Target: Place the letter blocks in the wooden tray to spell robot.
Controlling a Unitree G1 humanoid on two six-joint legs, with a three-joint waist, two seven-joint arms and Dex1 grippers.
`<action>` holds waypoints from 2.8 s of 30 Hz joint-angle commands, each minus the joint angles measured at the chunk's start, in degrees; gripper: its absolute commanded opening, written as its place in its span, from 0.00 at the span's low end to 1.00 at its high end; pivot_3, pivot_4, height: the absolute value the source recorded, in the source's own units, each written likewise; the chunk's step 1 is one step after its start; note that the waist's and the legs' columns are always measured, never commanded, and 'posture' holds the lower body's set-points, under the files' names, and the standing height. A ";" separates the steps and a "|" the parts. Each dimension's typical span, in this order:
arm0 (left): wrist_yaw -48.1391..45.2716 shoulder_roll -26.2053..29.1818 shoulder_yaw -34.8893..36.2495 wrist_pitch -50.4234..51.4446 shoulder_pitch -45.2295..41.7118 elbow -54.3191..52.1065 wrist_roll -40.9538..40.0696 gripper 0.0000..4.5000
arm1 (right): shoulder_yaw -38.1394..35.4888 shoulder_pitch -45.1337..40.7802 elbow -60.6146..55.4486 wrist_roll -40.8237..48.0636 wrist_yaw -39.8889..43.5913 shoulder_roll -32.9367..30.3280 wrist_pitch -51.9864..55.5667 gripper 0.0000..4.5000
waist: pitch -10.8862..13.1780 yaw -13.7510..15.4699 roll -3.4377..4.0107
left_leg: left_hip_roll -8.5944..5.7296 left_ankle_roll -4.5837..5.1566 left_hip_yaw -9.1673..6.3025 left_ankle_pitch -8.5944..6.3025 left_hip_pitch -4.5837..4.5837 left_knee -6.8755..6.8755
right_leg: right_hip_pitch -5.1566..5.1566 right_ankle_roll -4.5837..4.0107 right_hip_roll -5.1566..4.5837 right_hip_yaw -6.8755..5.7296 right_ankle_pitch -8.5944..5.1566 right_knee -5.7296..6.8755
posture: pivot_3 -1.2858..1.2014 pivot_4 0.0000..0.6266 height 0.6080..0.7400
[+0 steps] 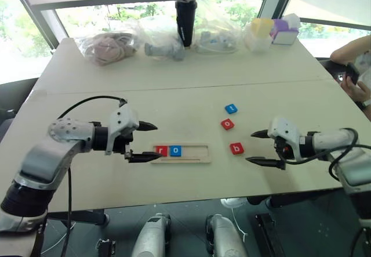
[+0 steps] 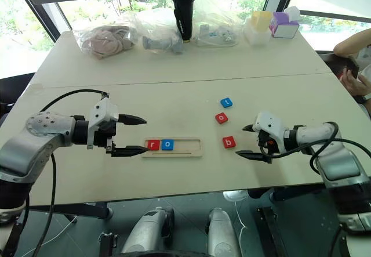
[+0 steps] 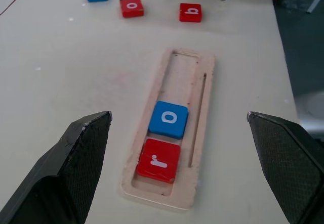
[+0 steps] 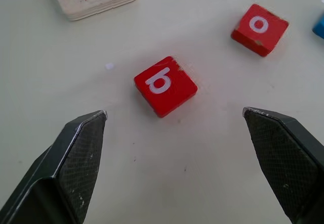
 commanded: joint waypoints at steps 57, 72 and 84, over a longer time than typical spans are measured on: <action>5.97 2.16 2.36 -0.38 7.34 -5.96 1.35 1.00 | 20.04 -18.09 3.42 -9.57 -0.89 21.24 1.36 0.26 | 0.00 1.20 0.00 | 0.02 -0.04 0.02 -0.02 0.00 0.58 | -0.13 -0.02 0.01 0.08 0.06 0.78 | 0.52 0.24 1.00; 6.88 0.95 1.77 -0.51 7.05 -5.75 1.90 1.00 | 21.01 -20.08 7.00 -10.98 -2.20 25.90 0.63 0.26 | 0.00 1.16 0.00 | 0.02 -0.04 0.02 -0.01 0.01 0.59 | -0.13 -0.02 0.02 0.08 0.06 0.80 | 0.52 0.24 1.00; 7.35 0.80 2.20 -0.51 7.96 -6.11 2.17 1.00 | 18.25 -18.80 1.22 -9.55 0.65 20.91 2.30 0.26 | 0.00 1.21 0.00 | 0.02 -0.04 0.02 -0.01 0.02 0.59 | -0.13 -0.02 0.03 0.08 0.06 0.81 | 0.52 0.24 1.00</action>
